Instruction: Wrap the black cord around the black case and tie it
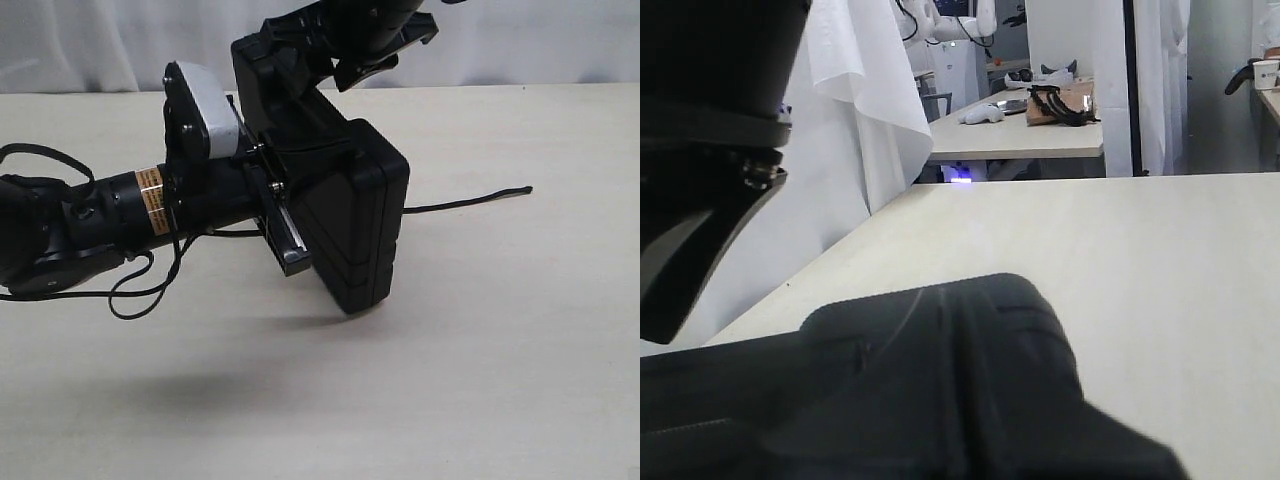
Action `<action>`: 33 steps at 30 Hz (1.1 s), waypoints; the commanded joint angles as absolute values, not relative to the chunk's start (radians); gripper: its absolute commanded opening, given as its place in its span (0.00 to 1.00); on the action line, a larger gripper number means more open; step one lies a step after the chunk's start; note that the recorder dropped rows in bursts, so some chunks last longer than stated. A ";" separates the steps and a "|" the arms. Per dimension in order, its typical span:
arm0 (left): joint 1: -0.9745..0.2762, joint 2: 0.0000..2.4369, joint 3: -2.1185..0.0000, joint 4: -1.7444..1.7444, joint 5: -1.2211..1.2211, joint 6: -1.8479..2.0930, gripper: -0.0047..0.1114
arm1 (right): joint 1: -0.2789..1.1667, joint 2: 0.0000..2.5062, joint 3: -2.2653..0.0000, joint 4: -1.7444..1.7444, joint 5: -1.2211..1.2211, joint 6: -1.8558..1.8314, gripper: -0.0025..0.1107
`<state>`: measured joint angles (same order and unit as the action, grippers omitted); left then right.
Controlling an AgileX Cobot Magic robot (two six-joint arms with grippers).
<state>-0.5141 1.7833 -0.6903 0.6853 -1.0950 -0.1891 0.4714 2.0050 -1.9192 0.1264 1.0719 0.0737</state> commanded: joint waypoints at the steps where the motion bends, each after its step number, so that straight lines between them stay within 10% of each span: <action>1: -0.517 1.797 -0.689 0.669 -1.013 -0.177 0.04 | 0.465 2.044 -1.930 0.075 1.103 0.068 0.44; 13: -0.517 1.797 -0.689 0.669 -1.004 -0.177 0.04 | 0.465 2.044 -1.971 0.094 1.111 0.068 0.59; 33: -0.517 1.797 -0.689 0.667 -0.978 -0.177 0.04 | 0.467 2.099 -2.079 0.136 1.221 0.021 0.52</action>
<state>-0.5141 1.7985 -0.6923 0.6794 -0.9885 -0.1781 0.4714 2.0889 -2.0755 0.1391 1.2063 0.0401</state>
